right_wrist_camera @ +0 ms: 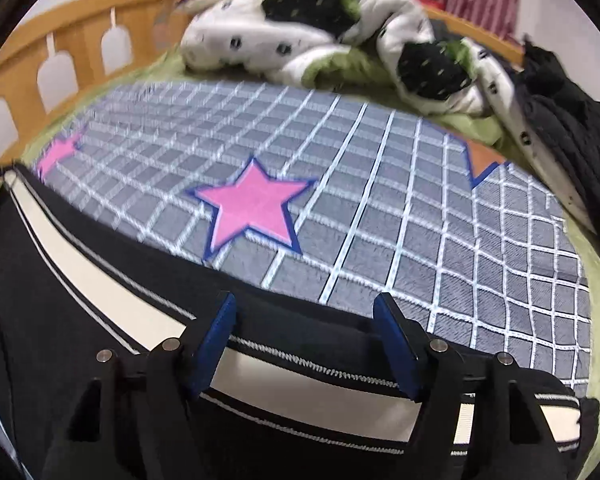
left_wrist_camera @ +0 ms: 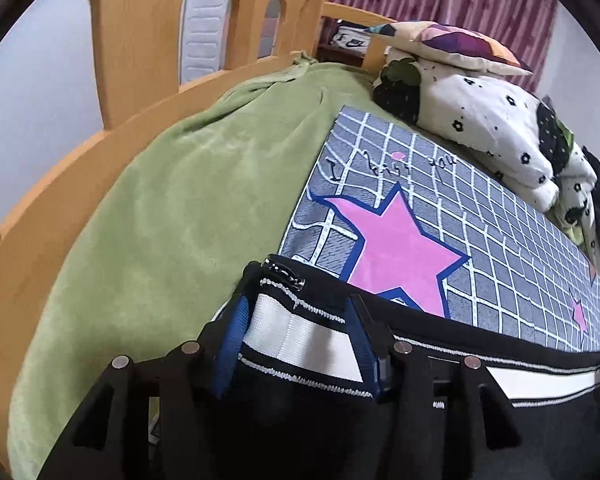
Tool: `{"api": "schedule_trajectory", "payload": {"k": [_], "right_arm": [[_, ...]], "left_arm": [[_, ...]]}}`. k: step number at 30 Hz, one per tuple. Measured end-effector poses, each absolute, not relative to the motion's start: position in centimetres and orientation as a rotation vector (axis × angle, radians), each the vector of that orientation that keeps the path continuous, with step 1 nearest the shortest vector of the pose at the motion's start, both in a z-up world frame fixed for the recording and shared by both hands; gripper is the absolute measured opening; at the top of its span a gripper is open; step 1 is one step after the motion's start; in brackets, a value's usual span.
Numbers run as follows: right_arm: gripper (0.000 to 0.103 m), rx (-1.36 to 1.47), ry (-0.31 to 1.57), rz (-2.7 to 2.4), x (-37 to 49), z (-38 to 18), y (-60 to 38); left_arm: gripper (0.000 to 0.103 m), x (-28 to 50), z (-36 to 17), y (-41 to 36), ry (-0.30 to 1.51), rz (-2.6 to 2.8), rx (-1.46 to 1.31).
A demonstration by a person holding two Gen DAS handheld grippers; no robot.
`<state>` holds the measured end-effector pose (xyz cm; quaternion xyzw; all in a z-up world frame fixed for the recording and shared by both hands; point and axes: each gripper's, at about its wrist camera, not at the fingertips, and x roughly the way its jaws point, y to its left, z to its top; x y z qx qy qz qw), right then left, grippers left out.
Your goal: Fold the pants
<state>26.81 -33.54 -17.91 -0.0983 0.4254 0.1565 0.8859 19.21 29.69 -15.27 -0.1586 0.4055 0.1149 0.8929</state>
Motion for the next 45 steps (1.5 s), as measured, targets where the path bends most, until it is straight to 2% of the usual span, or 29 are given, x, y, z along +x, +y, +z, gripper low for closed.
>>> {"api": "schedule_trajectory", "payload": {"k": [1,2,3,4,9,12,14,18,19,22,24,27,28,30,36,38,40,45], "right_arm": [[0.070,-0.214,0.910,0.345,27.2,-18.5,-33.3],[0.066,-0.261,0.951,0.360,27.5,-19.6,-32.7],[0.041,-0.327,0.973,0.368,27.3,-20.4,-32.0],[0.004,-0.347,0.978,0.424,27.0,-20.5,-31.4],[0.004,-0.336,0.850,0.401,26.2,-17.6,-31.2],[0.004,-0.318,0.866,0.359,27.2,-20.1,-31.0],[0.006,-0.285,0.835,0.316,27.3,-20.9,-30.9],[0.019,-0.183,0.848,0.281,26.7,-19.6,-32.2],[0.020,-0.174,0.821,0.252,25.9,-18.7,-33.2],[0.034,-0.118,0.699,0.125,23.4,-16.9,-37.2],[0.034,-0.061,0.695,0.050,23.0,-16.8,-39.7],[0.028,-0.083,0.863,-0.099,25.0,-20.2,-42.5],[0.028,-0.075,0.878,-0.092,25.3,-21.3,-43.0],[0.028,-0.070,0.849,-0.091,24.9,-21.0,-43.1],[0.029,0.024,0.898,-0.157,23.5,-19.3,-42.7],[0.033,0.050,0.884,-0.148,21.7,-17.8,-41.9],[0.043,0.074,0.858,-0.145,19.8,-16.5,-41.0],[0.046,0.117,0.772,-0.088,14.3,-10.8,-37.3]], "left_arm": [[0.048,19.3,-15.4,29.8,0.848,0.247,-0.332],[0.048,19.3,-15.5,29.9,0.850,0.254,-0.334],[0.048,19.2,-15.4,30.0,0.850,0.266,-0.329],[0.048,18.9,-15.3,30.1,0.847,0.273,-0.321],[0.048,18.5,-14.9,30.5,0.815,0.282,-0.342],[0.042,19.4,-15.5,30.0,0.844,0.298,-0.324],[0.042,19.4,-15.3,29.6,0.861,0.311,-0.305],[0.042,18.2,-13.4,28.5,0.810,0.318,-0.214],[0.043,17.9,-12.9,28.1,0.786,0.311,-0.190],[0.054,17.5,-11.9,26.6,0.724,0.235,-0.151],[0.056,18.8,-12.6,25.7,0.750,0.161,-0.176],[0.056,21.5,-16.0,25.6,0.884,0.179,-0.168],[0.051,22.1,-17.1,26.0,0.915,0.204,-0.159],[0.048,22.3,-17.9,26.4,0.937,0.204,-0.184],[0.049,18.6,-14.7,24.7,0.924,0.220,-0.210],[0.049,16.2,-13.2,23.8,0.912,0.199,-0.241],[0.049,14.1,-11.9,23.1,0.888,0.193,-0.259],[0.049,8.2,-6.3,20.8,0.786,0.173,-0.280]]}}
